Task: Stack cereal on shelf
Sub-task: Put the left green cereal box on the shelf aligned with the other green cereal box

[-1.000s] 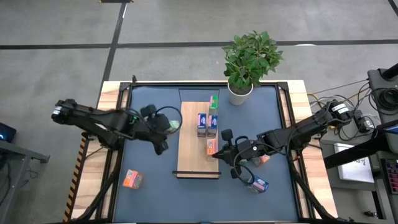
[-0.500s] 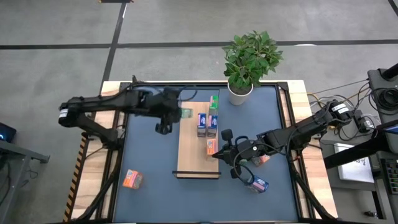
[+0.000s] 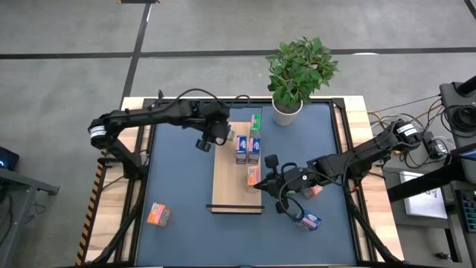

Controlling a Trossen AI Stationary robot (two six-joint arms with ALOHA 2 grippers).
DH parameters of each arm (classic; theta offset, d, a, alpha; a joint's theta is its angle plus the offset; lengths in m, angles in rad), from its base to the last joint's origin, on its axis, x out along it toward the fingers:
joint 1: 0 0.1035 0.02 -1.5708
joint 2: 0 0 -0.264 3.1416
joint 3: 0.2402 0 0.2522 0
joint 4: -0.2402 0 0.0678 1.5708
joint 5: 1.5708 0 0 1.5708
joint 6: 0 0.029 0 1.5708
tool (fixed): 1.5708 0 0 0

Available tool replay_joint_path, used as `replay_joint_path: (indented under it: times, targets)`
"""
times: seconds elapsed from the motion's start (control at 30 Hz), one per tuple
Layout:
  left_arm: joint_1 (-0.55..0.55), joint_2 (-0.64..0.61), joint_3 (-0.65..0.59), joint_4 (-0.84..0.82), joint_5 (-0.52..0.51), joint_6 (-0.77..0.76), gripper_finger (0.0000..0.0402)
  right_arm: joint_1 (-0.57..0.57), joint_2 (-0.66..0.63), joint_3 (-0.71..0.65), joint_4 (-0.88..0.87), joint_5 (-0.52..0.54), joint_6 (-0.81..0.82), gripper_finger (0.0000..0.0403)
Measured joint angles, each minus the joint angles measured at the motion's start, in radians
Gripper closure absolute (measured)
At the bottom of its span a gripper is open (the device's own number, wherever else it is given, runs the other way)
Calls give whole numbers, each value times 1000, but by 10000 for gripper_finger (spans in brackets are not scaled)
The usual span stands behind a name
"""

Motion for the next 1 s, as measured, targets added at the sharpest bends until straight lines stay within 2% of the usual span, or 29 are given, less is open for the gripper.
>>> replay_joint_path:
  times: [0.3, 0.7, 0.87, 1.0]
  targets:
    - [4, 49, 3, 24, -25, 14, 231, 0, 0, 0, -1, 0, 8, 394]
    - [8, 51, 6, 65, -27, 61, 162, 0, 0, 0, -2, 0, 9, 394]
    - [-9, 50, 95, -18, -27, 19, 159, 0, 0, 0, -17, 0, 17, 394]
    - [-30, 49, 185, -131, -18, -62, 171, 0, 0, 0, -24, 0, 18, 394]
